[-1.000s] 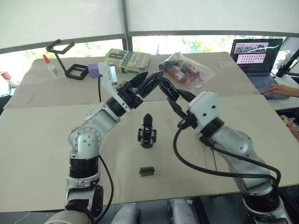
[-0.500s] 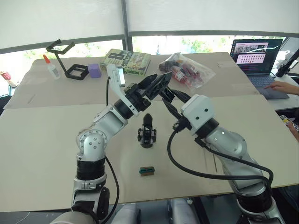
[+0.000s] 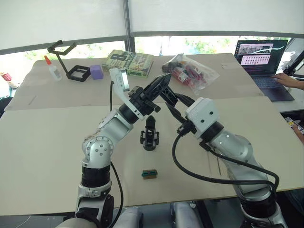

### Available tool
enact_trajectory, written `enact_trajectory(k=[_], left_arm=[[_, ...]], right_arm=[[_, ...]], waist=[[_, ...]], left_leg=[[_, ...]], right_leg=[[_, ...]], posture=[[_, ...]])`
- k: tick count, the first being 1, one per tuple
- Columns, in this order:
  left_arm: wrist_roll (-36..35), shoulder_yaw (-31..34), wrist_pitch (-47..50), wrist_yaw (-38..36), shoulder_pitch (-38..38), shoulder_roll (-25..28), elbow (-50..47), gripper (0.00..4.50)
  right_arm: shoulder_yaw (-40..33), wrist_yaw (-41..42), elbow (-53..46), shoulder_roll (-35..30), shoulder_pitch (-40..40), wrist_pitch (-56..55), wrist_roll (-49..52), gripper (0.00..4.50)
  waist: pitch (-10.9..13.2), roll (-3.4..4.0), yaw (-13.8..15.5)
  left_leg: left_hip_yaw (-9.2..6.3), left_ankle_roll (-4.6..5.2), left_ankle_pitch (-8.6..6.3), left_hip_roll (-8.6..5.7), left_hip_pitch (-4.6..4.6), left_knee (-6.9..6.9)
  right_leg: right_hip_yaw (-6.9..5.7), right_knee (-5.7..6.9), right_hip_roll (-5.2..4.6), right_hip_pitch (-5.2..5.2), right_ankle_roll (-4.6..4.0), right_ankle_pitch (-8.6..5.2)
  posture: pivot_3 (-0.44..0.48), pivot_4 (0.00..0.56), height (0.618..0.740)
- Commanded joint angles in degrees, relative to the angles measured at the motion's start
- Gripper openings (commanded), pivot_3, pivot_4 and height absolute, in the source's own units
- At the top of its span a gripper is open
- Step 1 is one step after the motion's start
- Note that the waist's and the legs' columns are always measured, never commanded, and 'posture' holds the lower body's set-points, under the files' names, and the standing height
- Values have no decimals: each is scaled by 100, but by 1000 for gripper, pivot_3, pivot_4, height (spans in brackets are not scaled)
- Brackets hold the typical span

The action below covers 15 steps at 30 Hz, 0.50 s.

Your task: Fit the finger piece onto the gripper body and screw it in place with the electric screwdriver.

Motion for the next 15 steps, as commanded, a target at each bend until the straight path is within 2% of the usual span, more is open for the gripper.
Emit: enact_trajectory(k=[1, 4, 5, 6, 8, 11, 13, 15], left_arm=[[-194, 330, -82, -363, -417, 330, 79, 0], [-372, 428, 401, -1086, -733, 1090, 582, 0], [-460, 358, 669, -1538, -837, 1426, 742, 0], [-516, 302, 850, -1858, -909, 1646, 856, 0], [-680, 156, 1383, -2401, -1050, 2084, 1079, 0], [-131, -435, 1406, -3537, -1275, 2669, 1233, 0], [77, -711, 1336, -3974, -1478, 2767, 1277, 0], [73, -795, 1382, -4137, -1595, 2688, 1265, 0]], right_arm=[[-555, 625, -263, -347, -68, 154, 626, 2848], [-1109, 1662, -167, -876, -358, 506, 1849, 3925], [-1271, 2071, -105, -1087, -469, 821, 2448, 4266], [-1379, 2323, -55, -1238, -545, 1050, 2861, 4467], [-1564, 2688, 143, -1522, -793, 1574, 3635, 4467], [-1560, 2604, 809, -1766, -1554, 2765, 4442, 4467], [-1479, 2438, 1388, -1888, -2235, 4174, 5218, 4467], [-1246, 2417, 1585, -1973, -2595, 4814, 5441, 4467]], waist=[[0, 0, -1], [1, 4, -41], [2, 5, -51], [2, 6, -56], [3, 6, -53], [8, 8, -59], [10, 9, -46], [10, 10, -16]], left_leg=[[0, 0, 0, 1, 0, 0], [1, 1, 0, 0, 1, 1], [3, 1, 0, -1, 4, -3], [3, 1, 0, -3, 5, -3], [2, 1, 0, 2, 5, -9], [2, 4, -1, 2, 0, -6], [4, 8, 0, 1, -3, -3], [2, 11, 2, 3, -7, -2]], right_leg=[[0, 0, 1, 0, 0, 0], [0, 2, 4, 1, -1, 0], [0, 1, 6, 0, -2, 1], [0, 0, 12, 3, -4, 0], [-3, -2, 19, 1, -7, 0], [-3, -3, 14, -1, -7, 0], [-2, -4, 3, -1, -6, 0], [-3, -4, -2, -3, -7, 1]], posture=[[0, 150, 740], [0, 150, 740], [0, 150, 740], [0, 150, 740], [0, 150, 740], [0, 150, 740], [0, 150, 740], [0, 150, 740]])
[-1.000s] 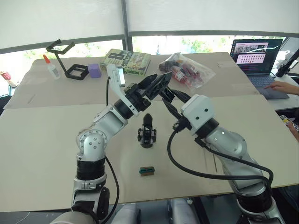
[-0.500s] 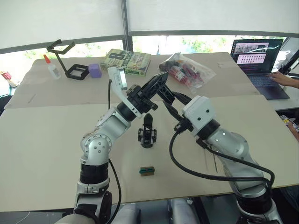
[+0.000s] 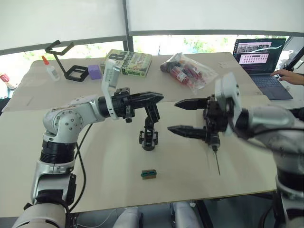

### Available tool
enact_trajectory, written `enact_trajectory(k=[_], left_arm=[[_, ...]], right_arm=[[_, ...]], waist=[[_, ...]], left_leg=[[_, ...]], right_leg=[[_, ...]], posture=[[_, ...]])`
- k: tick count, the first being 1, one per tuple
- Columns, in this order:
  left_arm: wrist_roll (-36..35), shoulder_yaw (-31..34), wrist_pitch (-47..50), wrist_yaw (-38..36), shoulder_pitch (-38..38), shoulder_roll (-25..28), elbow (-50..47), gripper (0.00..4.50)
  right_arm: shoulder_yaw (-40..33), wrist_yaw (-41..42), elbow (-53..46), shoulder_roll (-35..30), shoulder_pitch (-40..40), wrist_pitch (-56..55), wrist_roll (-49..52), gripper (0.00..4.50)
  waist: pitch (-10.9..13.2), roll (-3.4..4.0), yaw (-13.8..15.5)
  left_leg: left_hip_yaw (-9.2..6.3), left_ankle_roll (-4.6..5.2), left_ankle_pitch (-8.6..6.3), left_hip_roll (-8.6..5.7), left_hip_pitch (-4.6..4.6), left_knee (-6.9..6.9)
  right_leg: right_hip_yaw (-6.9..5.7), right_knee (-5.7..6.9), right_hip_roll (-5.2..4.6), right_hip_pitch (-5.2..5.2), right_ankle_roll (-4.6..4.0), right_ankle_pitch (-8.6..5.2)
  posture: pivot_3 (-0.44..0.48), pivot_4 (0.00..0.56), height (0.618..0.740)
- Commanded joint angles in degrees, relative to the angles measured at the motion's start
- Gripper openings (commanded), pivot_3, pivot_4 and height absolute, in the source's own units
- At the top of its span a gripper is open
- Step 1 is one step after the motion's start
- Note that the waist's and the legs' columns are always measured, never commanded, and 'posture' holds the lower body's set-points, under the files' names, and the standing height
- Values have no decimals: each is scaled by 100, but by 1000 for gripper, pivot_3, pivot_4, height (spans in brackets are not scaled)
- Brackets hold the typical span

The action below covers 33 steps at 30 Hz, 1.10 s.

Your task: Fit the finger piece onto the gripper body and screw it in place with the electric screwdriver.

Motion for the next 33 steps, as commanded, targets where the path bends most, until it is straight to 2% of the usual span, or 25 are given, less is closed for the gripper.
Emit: enact_trajectory(k=[1, 3, 9, 16, 20, 27, 31, 33], left_arm=[[2, -127, 63, -463, -268, -65, -143, 0], [-35, -172, 207, -577, -274, -64, -188, 0], [-45, -202, 536, -651, -201, -56, -319, 0], [61, -156, 654, -554, -135, -102, -353, 0], [205, -190, 486, -662, -48, -46, -531, 0], [296, -194, 524, -521, 13, -129, -611, 0], [235, -112, 586, -422, 18, -205, -609, 0], [233, -147, 645, -463, 47, -138, -649, 0]], right_arm=[[282, -91, 157, -115, -451, 1124, 540, 4467], [501, -202, 165, -81, -637, 1534, 610, 4467], [422, -657, 399, 639, -1015, 1950, 831, 4467], [737, -609, 350, 766, -1093, 1742, 687, 4467], [611, -716, 492, 1026, -1163, 1847, 831, 4467], [619, -782, 523, 1104, -1208, 1843, 800, 4467], [671, -812, 503, 1105, -1185, 1841, 761, 3360], [678, -835, 475, 1100, -1151, 1834, 751, 2610]], waist=[[0, 0, 38], [-1, 1, 38], [-1, 1, -18], [0, 1, -7], [-1, 2, -23], [-1, 2, -17], [-1, 2, -18], [-1, 2, -18]], left_leg=[[-5, 0, 0, 3, 0, -4], [-10, -1, -1, 7, -2, -11], [-9, 1, 0, -9, -65, 12], [-15, 1, 0, -12, -70, 18], [-15, 0, 1, -11, -69, 19], [-14, -1, 1, -11, -70, 29], [-14, -1, 1, -11, -71, 31], [-14, -1, 1, -12, -71, 31]], right_leg=[[-3, 0, 0, 0, 0, 0], [-8, -1, 3, -4, -1, -1], [-13, 15, -17, -53, 10, 6], [-23, 11, -18, -54, 10, 6], [-22, 11, -17, -57, 9, 6], [-19, 14, -18, -58, 9, 7], [-20, 16, -18, -59, 8, 7], [-20, 16, -18, -59, 8, 7]], posture=[[0, 150, 740], [0, 150, 740], [0, 150, 740], [0, 150, 740], [0, 150, 740], [0, 150, 740], [0, 150, 740], [0, 150, 740]])
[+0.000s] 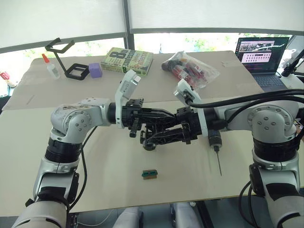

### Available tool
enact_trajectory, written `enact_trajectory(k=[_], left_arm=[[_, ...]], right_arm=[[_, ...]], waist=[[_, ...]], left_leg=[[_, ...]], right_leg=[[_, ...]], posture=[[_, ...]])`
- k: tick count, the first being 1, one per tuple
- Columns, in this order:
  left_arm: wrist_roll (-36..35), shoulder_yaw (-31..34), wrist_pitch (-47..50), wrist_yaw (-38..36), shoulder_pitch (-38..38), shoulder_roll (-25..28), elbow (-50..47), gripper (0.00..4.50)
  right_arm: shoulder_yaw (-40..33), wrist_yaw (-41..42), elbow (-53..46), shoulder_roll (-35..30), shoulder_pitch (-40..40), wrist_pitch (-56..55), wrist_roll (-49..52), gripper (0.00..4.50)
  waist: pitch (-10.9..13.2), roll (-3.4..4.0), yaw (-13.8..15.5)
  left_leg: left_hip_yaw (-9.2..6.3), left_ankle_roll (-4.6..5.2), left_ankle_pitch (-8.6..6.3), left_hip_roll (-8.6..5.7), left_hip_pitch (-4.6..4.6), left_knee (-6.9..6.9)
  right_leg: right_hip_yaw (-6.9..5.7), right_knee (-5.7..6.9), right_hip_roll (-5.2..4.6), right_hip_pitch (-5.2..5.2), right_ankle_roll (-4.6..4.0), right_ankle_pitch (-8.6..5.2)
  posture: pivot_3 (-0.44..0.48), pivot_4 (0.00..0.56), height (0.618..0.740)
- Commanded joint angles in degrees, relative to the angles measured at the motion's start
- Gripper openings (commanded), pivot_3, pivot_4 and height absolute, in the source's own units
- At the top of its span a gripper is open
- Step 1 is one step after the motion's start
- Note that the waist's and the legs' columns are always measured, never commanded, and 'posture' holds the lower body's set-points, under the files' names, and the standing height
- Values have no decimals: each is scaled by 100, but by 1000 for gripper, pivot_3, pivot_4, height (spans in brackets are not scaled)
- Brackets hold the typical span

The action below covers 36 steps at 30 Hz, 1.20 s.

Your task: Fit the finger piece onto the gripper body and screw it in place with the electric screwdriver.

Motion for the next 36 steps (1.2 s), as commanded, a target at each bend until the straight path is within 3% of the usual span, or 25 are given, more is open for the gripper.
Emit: enact_trajectory(k=[1, 6, 9, 12, 15, 18, 22, 25, 28, 31, 36], left_arm=[[-64, 87, 46, -49, 23, 65, -222, 0], [-112, 88, 104, -73, 48, 81, -237, 0], [-103, 51, 130, -128, 89, 123, -272, 0], [-715, 278, 641, -362, 173, 271, -351, 0], [-427, 455, 200, -114, 236, 145, -160, 1374], [-105, 553, -316, -432, 333, 299, 84, 2660], [96, 1139, -1091, -654, 448, 421, 643, 4484], [608, 1319, -1842, -818, 507, 666, 1185, 4500], [1591, 1219, -3355, -1381, 718, 1073, 1987, 4500], [2729, 803, -5315, -2030, 1224, 1376, 3058, 4500], [3146, 504, -6455, -2368, 1700, 942, 3449, 4500]], right_arm=[[-101, -34, -115, -4, -54, -49, 21, 2240], [-102, -67, -143, -12, -23, -63, 20, 522], [-136, -51, -195, -58, 37, -70, 39, 443], [-221, 8, -320, -142, 213, -216, 30, 443], [-380, 41, -388, -131, 456, -570, -54, 441], [-549, 247, -509, -230, 802, -1001, -85, 441], [-850, 710, -873, -384, 1422, -1723, -52, 441], [-1153, 973, -1061, -478, 1877, -2302, -93, 441], [-1506, 1219, -1145, -536, 2378, -2927, -177, 441], [-1369, 1333, -1182, -620, 2779, -3769, -933, 441], [-916, 1877, -972, -504, 3173, -5159, -1860, 441]], waist=[[0, 0, 0], [0, 1, -7], [0, 1, -3], [0, 1, -6], [0, 0, 0], [0, 1, 10], [0, 0, 5], [0, 0, -7], [-1, 2, -7], [-2, 4, -4], [-1, 1, 63]], left_leg=[[0, 0, 0, 0, 0, 0], [0, 0, 0, 0, -1, 2], [0, 0, 0, -1, -3, 8], [0, 0, 0, 0, -5, 13], [0, 0, 0, -3, -8, 16], [2, 0, 0, -3, -9, 22], [3, 0, 0, -3, -9, 17], [6, 0, 0, -3, -13, 18], [14, -1, 0, -2, -10, 17], [23, 0, 0, -1, -6, 16], [40, 5, -3, 0, -4, 17]], right_leg=[[0, 0, 0, 0, 0, 0], [1, 2, 0, -2, 0, 0], [1, 7, 0, -3, 0, 0], [1, 36, 0, -3, 0, 0], [3, 66, -3, -14, -1, 0], [2, 69, -2, -14, -1, -1], [2, 68, -1, -17, -2, -1], [2, 68, -1, -23, -2, -1], [1, 68, -2, -23, -2, -1], [2, 68, -2, -24, -3, -1], [-2, 68, -6, -25, -5, 0]], posture=[[0, 150, 740], [0, 150, 740], [0, 150, 740], [0, 150, 740], [0, 150, 740], [0, 150, 740], [0, 150, 740], [0, 150, 740], [0, 150, 740], [0, 150, 740], [0, 150, 740]])
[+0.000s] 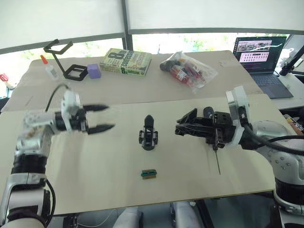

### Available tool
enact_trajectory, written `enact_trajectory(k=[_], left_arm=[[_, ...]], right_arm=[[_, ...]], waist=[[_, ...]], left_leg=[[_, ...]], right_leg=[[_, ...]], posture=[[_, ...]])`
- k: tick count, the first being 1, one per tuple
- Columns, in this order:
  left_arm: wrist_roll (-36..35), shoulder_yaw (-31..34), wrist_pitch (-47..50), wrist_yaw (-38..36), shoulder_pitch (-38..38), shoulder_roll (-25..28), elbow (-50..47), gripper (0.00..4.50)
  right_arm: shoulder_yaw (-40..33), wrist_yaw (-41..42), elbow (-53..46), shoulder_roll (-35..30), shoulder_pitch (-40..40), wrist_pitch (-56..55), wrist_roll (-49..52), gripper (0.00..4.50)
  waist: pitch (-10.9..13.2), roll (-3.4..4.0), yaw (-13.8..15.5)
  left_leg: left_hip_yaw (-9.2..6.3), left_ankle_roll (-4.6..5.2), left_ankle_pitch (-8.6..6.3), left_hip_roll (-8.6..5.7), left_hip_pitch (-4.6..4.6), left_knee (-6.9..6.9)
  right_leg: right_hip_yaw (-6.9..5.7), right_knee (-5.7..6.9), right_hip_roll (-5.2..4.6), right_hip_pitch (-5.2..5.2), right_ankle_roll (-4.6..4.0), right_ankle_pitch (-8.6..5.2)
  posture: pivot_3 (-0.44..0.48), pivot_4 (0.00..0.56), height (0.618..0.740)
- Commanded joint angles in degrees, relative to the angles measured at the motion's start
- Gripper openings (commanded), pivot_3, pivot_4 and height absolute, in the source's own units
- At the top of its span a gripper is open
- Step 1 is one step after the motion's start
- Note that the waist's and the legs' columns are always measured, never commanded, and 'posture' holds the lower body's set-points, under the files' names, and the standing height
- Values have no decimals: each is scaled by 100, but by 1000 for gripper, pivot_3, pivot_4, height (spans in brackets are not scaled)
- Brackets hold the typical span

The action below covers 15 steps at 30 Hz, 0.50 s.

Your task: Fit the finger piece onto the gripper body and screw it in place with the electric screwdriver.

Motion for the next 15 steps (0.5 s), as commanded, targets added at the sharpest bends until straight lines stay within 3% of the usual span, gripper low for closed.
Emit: enact_trajectory(k=[1, 6, 15], left_arm=[[263, -254, -786, -294, 209, -281, -87, 4500], [616, -591, -1229, -179, 218, -851, 146, 4500], [1252, -1005, -1693, 358, -489, -1816, 1281, 4500]], right_arm=[[228, 369, 20, 109, 152, -938, -448, 441], [314, 488, 138, 131, 216, -1243, -544, 441], [401, 634, 117, 11, 218, -1286, -564, 441]], waist=[[0, 0, 29], [0, 0, 33], [-1, -1, 43]], left_leg=[[-2, 3, -2, 0, -4, 4], [0, 18, -11, -2, -14, 33], [7, 20, -13, -1, -10, 37]], right_leg=[[-3, 0, -1, 1, 1, 0], [-3, 1, -5, 2, 5, 3], [-1, 2, -4, 7, 6, 4]], posture=[[0, 150, 740], [0, 150, 740], [0, 150, 740]])
